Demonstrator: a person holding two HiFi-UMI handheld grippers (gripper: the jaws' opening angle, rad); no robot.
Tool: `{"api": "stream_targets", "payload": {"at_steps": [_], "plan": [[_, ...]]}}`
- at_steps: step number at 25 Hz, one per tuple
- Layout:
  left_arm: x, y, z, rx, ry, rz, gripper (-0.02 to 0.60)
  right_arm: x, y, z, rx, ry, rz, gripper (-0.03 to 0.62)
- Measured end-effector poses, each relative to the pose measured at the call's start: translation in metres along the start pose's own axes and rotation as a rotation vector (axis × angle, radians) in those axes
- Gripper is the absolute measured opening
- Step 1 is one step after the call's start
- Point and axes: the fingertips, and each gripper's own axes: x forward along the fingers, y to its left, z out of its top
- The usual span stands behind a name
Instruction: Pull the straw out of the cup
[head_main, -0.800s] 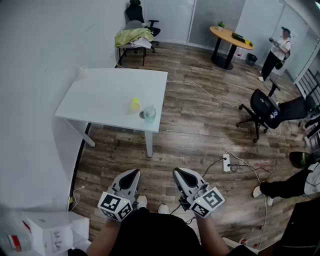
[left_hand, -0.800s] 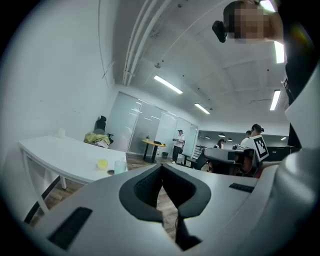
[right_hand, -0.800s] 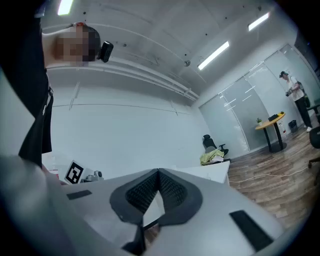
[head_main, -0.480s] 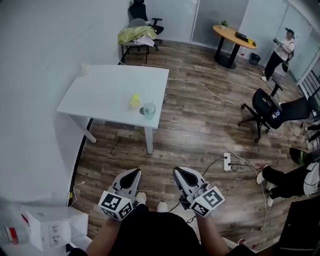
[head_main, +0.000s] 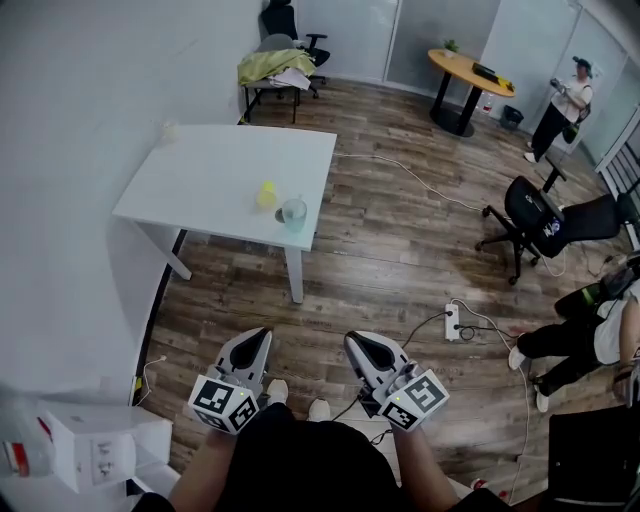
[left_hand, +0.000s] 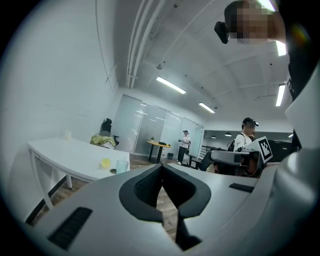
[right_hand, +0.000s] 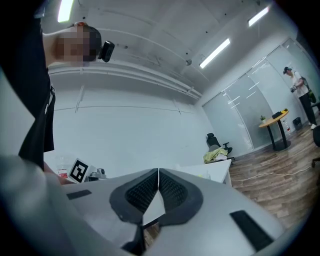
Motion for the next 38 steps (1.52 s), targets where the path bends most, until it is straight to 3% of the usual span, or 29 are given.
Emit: {"api": "stream_targets", "payload": {"at_steps": [12,26,38], "plan": [[-0.002,-0.008,-0.012,-0.001,0.013,0.040,0.014,-0.018,-0.012,-0.005,0.015,0.013,0.003,0.023],[0.028,-0.006,-0.001,0.018,0.005,-0.001,0.014,-0.014,-0.028,0.000,0.013,0.004,-0.022,0.023],[0.065,0.024,0.007,0.015,0.010,-0.033,0.014,0.023,-0.056,0.004,0.004,0.014,-0.047,0.023]]}}
